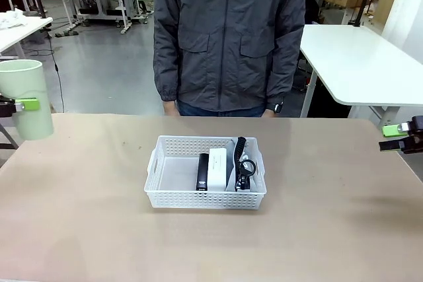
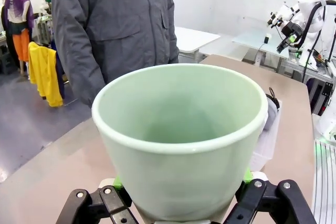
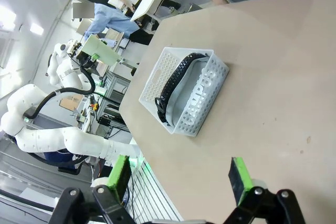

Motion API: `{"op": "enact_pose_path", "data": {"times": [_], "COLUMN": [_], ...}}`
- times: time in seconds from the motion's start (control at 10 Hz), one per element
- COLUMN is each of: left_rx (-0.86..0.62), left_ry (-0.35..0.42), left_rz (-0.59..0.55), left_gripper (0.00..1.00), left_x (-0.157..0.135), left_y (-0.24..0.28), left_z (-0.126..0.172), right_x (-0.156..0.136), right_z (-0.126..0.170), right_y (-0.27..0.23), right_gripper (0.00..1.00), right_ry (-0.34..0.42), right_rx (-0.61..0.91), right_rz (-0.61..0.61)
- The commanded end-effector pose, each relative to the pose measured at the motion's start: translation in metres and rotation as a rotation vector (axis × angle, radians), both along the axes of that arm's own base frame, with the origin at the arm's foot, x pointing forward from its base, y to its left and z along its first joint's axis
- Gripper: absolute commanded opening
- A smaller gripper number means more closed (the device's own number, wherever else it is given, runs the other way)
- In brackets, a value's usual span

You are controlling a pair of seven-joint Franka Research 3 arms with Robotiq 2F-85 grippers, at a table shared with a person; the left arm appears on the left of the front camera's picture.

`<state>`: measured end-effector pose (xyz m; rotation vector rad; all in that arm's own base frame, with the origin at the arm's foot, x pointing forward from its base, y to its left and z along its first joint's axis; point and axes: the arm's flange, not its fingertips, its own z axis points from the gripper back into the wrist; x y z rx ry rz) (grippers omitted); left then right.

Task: Efficiently arrange items inside the basket to fit them all.
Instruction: Pick up the Reusable plastic cup and place it inside the Organizing basket.

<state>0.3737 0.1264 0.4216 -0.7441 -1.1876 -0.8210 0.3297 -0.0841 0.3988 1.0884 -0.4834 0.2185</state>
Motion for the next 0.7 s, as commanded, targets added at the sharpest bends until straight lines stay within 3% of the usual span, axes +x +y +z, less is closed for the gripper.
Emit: {"op": "enact_pose_path", "data": {"times": [0.0,0.6], "left_rx": [0.004,0.004], "left_ry": [-0.028,-0.028], "left_rz": [0.008,0.008], "left_gripper": [0.29,0.29], "left_x": [0.0048,0.0048], "left_y": [0.0052,0.0052], "left_z": [-0.0076,-0.0076], "right_x": [0.0008,0.0008], "right_z": [0.0022,0.0022], "right_y": [0.0025,0.0025], "right_gripper": [1.0,1.0], "right_ry": [0.007,0.007], "right_rx": [0.014,0.014], "right_rz": [-0.01,-0.01]}}
